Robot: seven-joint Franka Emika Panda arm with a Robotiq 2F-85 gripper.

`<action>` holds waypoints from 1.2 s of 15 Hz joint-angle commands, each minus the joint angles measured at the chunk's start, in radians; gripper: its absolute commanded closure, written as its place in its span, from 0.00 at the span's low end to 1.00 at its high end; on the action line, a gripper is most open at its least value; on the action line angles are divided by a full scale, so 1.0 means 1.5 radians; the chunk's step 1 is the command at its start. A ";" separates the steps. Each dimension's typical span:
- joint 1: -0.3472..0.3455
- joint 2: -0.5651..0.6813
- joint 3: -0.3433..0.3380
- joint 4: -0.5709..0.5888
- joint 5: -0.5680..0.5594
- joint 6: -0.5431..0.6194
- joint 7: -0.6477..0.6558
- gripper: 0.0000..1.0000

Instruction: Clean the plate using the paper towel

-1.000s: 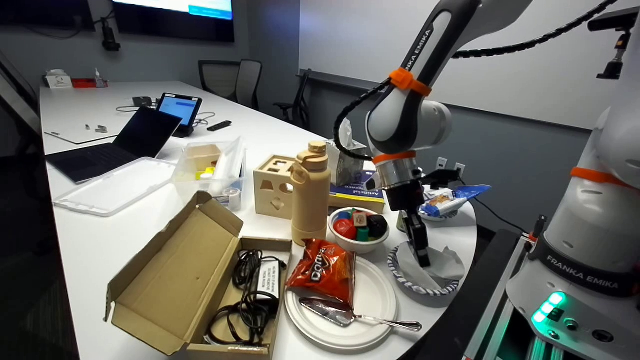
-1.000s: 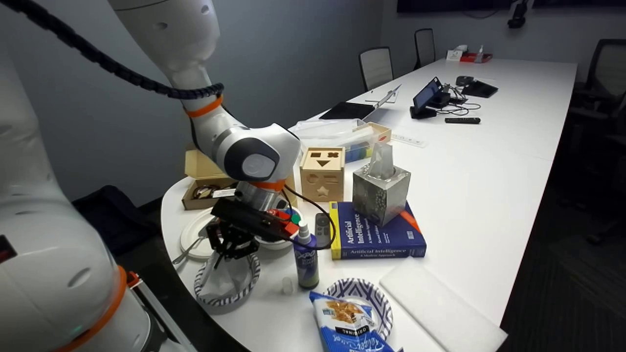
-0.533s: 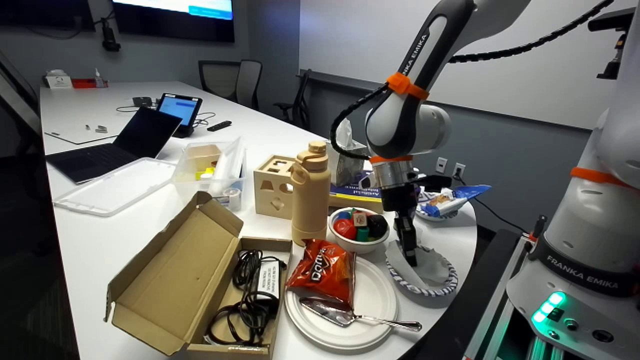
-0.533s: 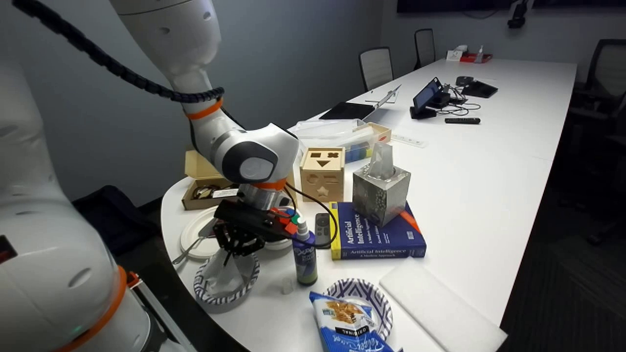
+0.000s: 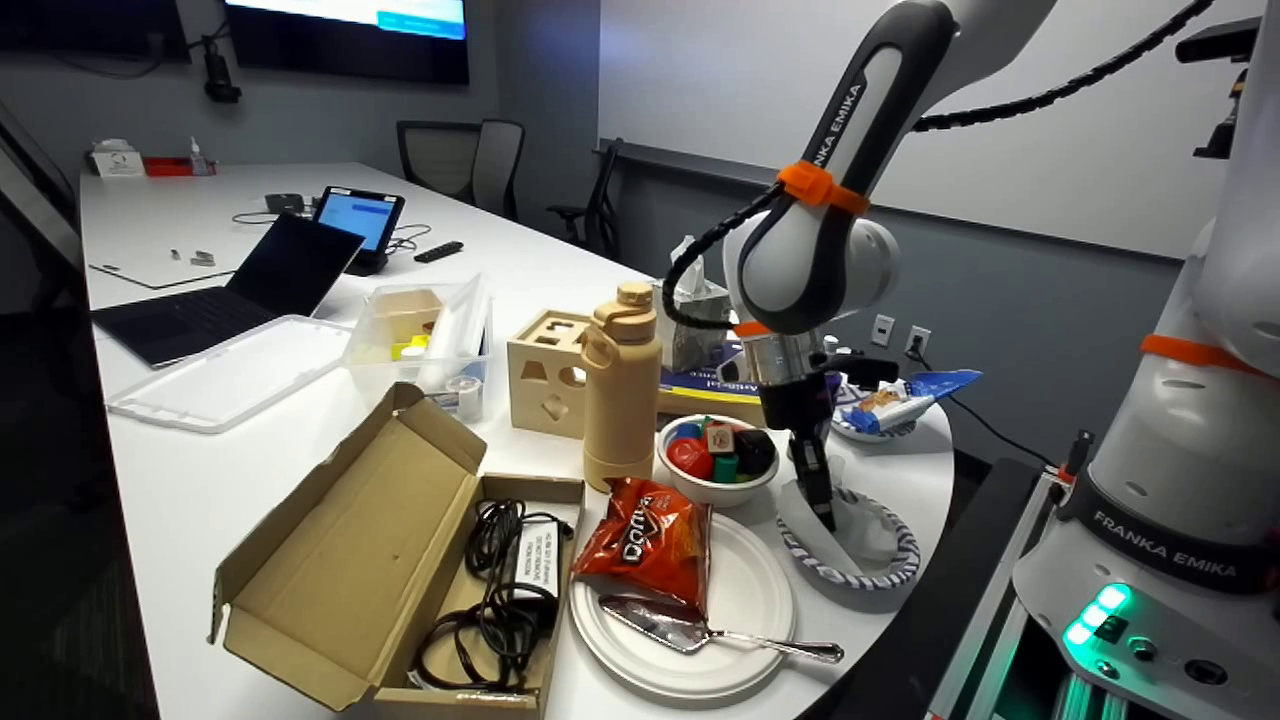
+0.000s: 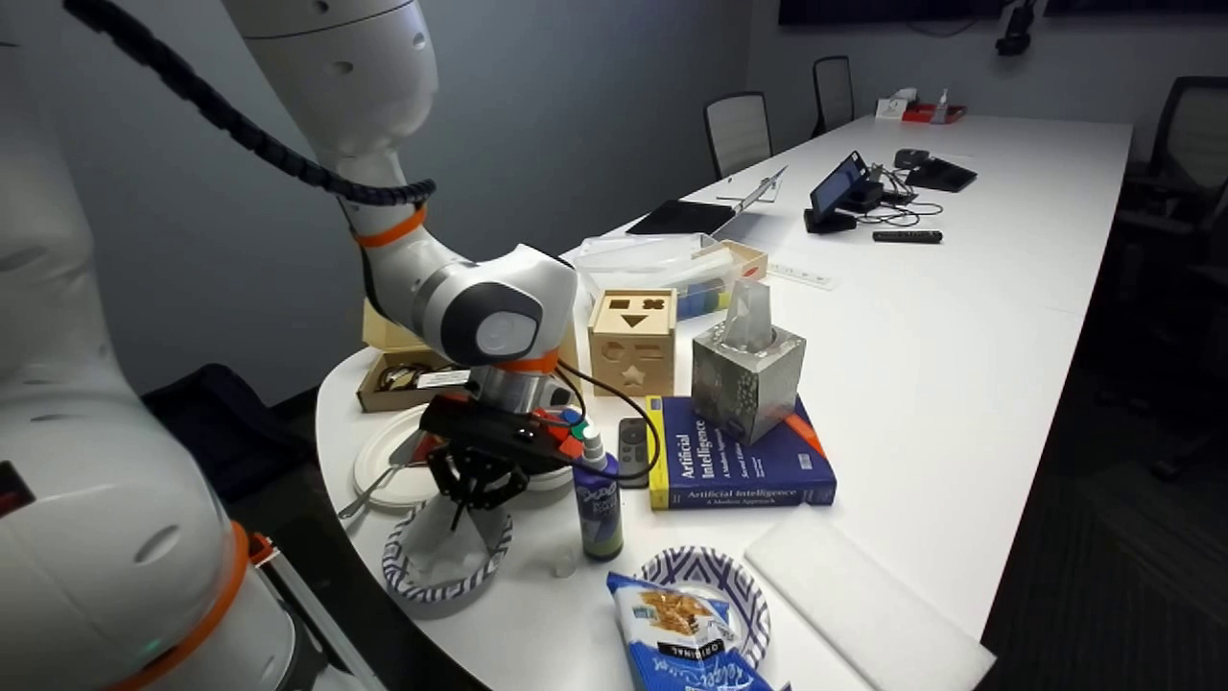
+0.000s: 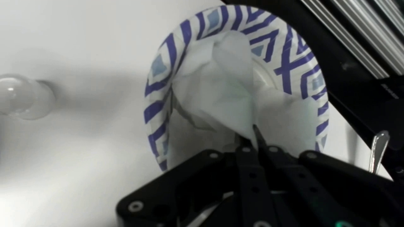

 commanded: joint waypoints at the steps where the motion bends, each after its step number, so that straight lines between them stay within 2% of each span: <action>1: 0.003 0.005 0.012 0.001 -0.026 -0.016 0.021 1.00; 5: -0.007 0.008 0.037 0.002 0.023 -0.016 -0.043 1.00; 10: -0.004 0.003 0.049 0.002 0.055 0.026 -0.054 1.00; 15: 0.007 0.012 0.038 0.003 0.004 0.080 0.013 1.00; 18: 0.013 0.016 0.029 0.004 -0.051 0.082 0.074 1.00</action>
